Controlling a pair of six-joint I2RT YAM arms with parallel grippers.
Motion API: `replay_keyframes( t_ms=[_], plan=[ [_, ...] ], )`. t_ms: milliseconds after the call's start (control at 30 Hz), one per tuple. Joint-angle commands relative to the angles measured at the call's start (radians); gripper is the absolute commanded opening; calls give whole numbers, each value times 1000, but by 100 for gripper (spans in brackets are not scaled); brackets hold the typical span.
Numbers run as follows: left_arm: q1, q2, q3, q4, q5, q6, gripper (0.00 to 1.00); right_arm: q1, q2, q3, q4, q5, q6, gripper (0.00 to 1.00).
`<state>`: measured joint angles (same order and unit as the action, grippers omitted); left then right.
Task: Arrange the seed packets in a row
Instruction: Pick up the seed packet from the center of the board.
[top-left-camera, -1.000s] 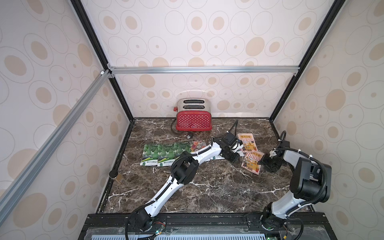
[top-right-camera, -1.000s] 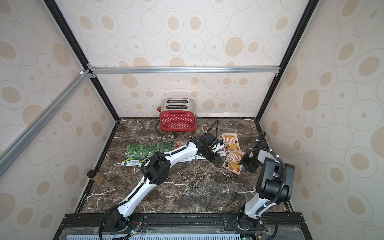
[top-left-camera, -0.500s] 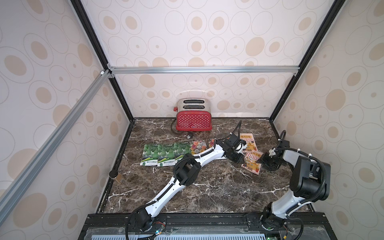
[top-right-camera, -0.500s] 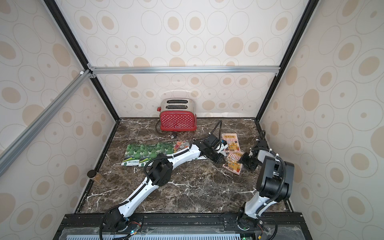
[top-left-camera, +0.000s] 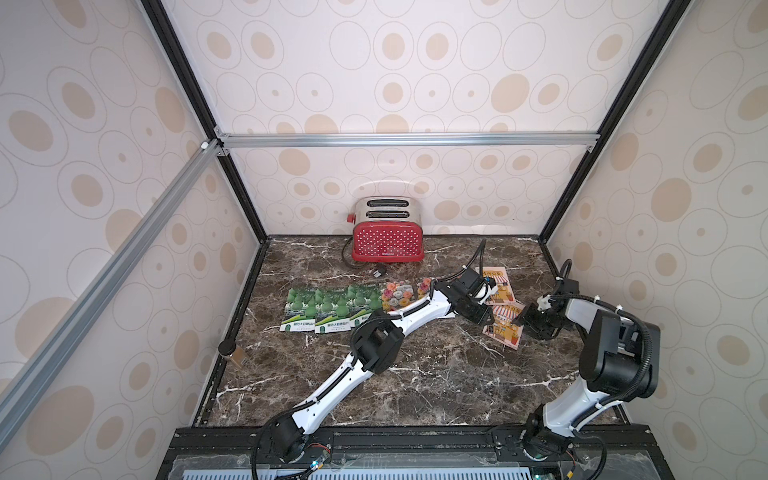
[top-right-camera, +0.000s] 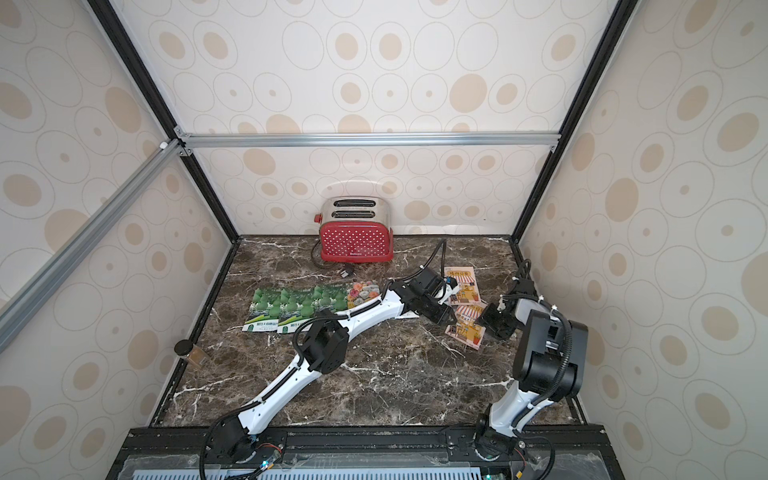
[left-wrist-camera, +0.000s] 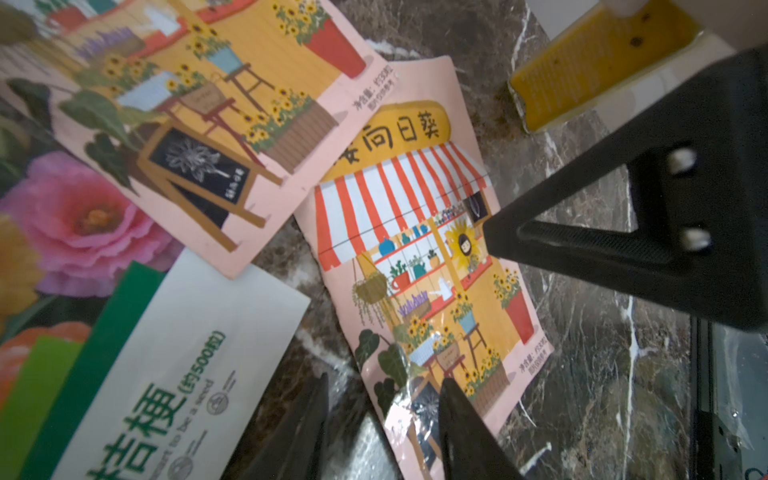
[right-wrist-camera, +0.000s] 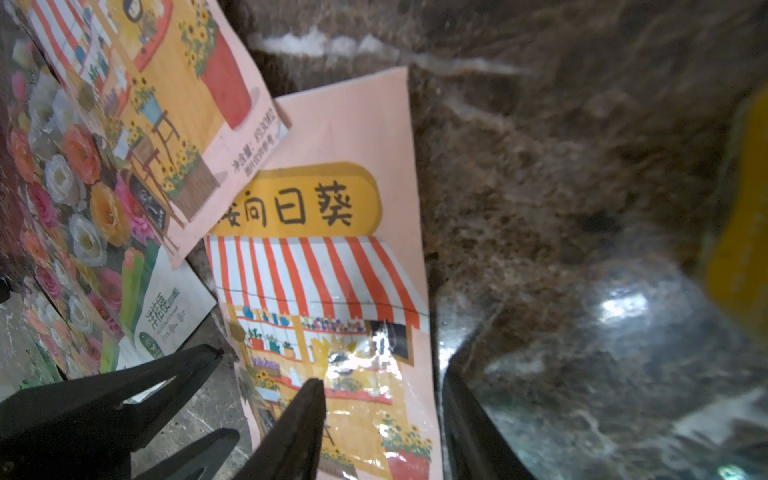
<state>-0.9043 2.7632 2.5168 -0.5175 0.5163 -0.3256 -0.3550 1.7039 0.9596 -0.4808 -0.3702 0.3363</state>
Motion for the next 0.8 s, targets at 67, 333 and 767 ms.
replay_keyframes(
  t_ms=[67, 333, 767],
  plan=[
    [-10, 71, 41, -26, 7, -33, 47, 2, 27, -7, -26, 34, -5, 49],
    [-38, 99, 65, -13, 29, -41, 49, 14, 22, -17, -36, 44, -8, 46],
    [-73, 108, 56, -13, 45, -46, 50, 36, -2, -38, -49, 37, -6, 42]
  ],
)
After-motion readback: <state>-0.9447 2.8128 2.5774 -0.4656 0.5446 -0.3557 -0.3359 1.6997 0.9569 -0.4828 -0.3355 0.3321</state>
